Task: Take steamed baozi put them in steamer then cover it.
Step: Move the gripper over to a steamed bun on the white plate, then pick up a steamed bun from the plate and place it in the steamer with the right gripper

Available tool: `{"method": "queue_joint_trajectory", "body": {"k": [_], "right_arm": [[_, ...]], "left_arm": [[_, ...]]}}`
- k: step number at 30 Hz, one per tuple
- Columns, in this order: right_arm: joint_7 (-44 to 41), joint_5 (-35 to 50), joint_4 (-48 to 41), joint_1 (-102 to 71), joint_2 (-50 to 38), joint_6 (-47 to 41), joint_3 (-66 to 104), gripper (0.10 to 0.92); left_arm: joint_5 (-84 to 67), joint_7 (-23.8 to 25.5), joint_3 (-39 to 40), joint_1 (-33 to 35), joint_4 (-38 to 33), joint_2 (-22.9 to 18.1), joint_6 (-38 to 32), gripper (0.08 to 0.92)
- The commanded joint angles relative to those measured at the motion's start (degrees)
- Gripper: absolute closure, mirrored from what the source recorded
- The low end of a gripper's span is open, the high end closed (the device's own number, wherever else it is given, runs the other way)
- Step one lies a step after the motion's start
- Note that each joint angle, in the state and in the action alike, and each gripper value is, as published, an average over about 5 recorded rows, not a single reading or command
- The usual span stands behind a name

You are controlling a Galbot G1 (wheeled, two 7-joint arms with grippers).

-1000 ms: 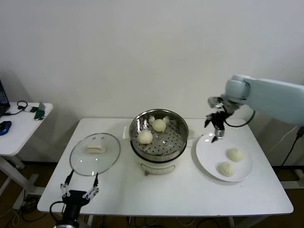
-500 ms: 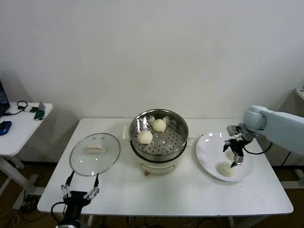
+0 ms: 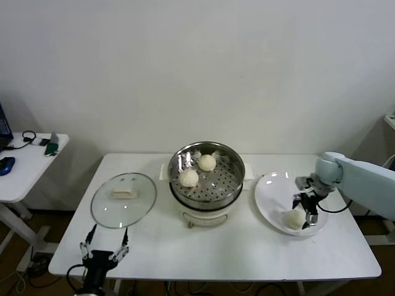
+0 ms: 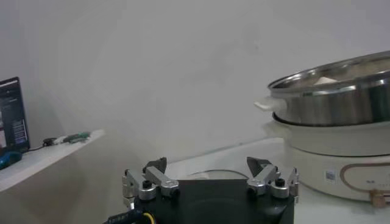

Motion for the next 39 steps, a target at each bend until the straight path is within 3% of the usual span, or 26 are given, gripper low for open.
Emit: {"method": "queue_joint_trajectory", "body": {"k": [1, 6, 12, 21, 32, 39], "right_arm": [[-0.15, -1.45, -1.95, -2.57, 1.22, 0.47, 2.37, 0.203], [-0.82, -1.76, -2.74, -2.53, 1.89, 0.92, 2.6, 0.222], [-1.31, -1.88, -2.94, -2.19, 1.97, 1.44, 2.52, 0.301], [-1.77, -1.38, -2.19, 3.08, 1.95, 4.39, -0.07, 0.313], [-6.11, -0.69, 1.12, 31.69, 9.37, 22.92, -15.46, 0.313], [-5.59, -1.25, 10.19, 41.46, 13.52, 30.69, -19.29, 0.315]], "left_arm": [[0.18, 0.0, 0.06, -0.01, 0.06, -0.08, -0.05, 0.177], [0.23, -0.03, -0.01, -0.1, -0.02, -0.07, 0.01, 0.177], [0.26, -0.06, -0.07, -0.14, 0.06, -0.06, 0.01, 0.177], [0.25, 0.0, -0.04, -0.19, -0.08, 0.02, -0.03, 0.177], [0.09, 0.04, 0.06, 0.36, -0.98, 0.21, 0.06, 0.177], [-0.07, 0.1, 0.19, 0.6, -0.75, 0.42, -0.12, 0.177]]}}
